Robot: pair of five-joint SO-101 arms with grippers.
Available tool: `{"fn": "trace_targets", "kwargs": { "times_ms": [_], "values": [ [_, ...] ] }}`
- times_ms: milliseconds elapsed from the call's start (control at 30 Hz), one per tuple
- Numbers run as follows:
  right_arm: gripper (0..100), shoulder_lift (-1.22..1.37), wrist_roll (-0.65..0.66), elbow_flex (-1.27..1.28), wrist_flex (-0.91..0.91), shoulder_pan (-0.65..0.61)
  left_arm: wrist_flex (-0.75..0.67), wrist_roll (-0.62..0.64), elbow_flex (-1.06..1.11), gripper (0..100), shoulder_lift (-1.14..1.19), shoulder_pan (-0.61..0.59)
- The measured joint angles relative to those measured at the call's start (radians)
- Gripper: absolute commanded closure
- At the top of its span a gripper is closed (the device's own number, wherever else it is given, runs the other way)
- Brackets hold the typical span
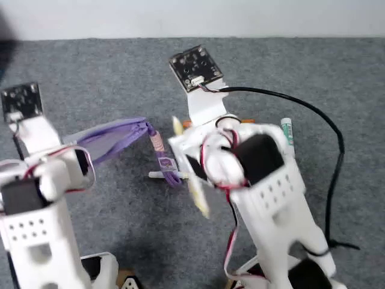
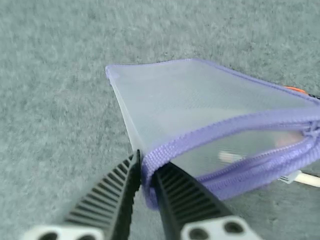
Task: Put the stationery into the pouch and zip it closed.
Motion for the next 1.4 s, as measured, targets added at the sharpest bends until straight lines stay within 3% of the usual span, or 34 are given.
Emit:
{"fn": "trace_targets", "kwargs": {
  "times_ms": [300, 767, 1033, 1400],
  "values": [
    [99.1, -0.049, -0.130, 0.005, -0.486, -0.091, 0.023, 0.026, -0.130, 98, 0.147, 0.000],
    [99.1, 0.038, -0.137, 0.252, -1.076, -0.107, 0.023, 0.026, -0.130, 98, 0.158, 0.000],
    [99.1, 0.040, -0.084, 0.496, -1.293, -0.167, 0.023, 0.038, -0.130, 98, 0.158, 0.000],
    [99.0, -0.138, -0.071, 0.793, -1.323, -0.250, 0.023, 0.041, -0.130, 98, 0.160, 0.000]
  ]
}}
